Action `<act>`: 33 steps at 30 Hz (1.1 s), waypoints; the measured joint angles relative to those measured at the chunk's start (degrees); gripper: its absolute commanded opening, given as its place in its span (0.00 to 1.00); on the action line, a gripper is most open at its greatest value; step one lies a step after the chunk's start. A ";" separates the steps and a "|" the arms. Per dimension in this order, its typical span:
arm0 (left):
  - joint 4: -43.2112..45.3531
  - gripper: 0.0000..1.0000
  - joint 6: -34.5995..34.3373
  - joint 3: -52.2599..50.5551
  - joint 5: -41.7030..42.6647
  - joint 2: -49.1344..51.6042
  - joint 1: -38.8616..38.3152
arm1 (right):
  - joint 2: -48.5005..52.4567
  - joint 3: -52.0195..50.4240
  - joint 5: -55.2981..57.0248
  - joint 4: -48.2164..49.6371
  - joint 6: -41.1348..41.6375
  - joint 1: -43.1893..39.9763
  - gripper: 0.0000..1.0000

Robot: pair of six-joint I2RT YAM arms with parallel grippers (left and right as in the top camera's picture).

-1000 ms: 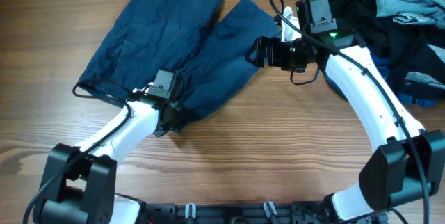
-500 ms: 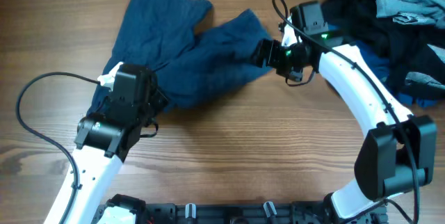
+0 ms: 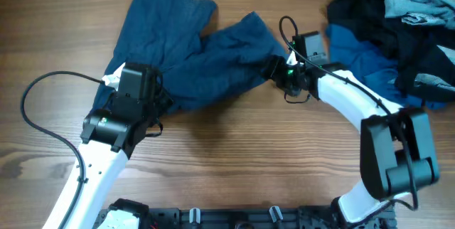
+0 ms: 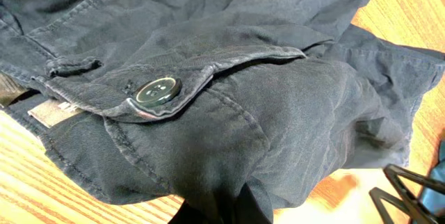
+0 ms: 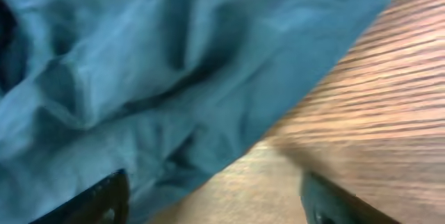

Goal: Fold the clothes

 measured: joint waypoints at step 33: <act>-5.55 0.04 -0.11 0.00 11.72 0.00 -8.72 | -25.75 -0.59 3.13 -10.36 -4.90 -8.55 0.04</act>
